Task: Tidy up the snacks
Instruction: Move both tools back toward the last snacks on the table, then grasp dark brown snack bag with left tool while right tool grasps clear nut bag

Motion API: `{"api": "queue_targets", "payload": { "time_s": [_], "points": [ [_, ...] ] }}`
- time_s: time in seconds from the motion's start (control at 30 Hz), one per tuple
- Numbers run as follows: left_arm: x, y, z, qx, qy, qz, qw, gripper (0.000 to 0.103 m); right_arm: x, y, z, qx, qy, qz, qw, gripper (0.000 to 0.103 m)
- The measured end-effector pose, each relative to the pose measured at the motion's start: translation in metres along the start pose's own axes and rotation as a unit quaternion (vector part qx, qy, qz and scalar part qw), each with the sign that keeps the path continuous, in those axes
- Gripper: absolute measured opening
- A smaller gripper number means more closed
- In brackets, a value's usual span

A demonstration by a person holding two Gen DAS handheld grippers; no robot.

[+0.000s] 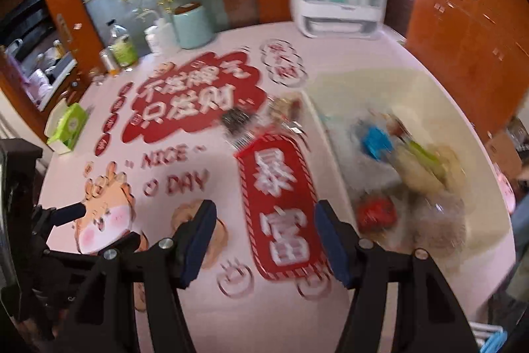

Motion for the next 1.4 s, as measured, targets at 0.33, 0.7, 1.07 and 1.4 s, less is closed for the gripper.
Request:
{"api": "queue_targets", "payload": {
  "time_s": [0.33, 0.7, 1.07, 1.4],
  "points": [
    [-0.018, -0.043, 0.085, -0.037, 0.010, -0.026, 0.9989, 0.100, 0.003, -0.072, 0.093, -0.081, -0.042, 0.071, 0.993, 0.062],
    [-0.049, -0.111, 0.096, 0.003, -0.003, -0.023, 0.9997, 0.100, -0.005, -0.137, 0.097, -0.070, 0.017, 0.061, 0.996, 0.058],
    [-0.082, -0.143, 0.116, 0.012, -0.014, -0.040, 0.9990, 0.100, -0.030, -0.148, 0.098, -0.074, 0.127, -0.012, 0.989, 0.060],
    [-0.097, -0.173, 0.130, 0.034, -0.010, -0.042, 0.9985, 0.100, -0.043, -0.163, 0.109, -0.053, 0.161, -0.021, 0.985, 0.069]
  ]
}}
Point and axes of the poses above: each gripper's, at about its wrist camera, not at the fingertips, and y roughly against the way its jaws point, x to its left, z to its top, the point moved 6 cm from there along -y, roughly the way its jaws point, and after that the axes turned 7 degrees about y, right-handed, at the moved point
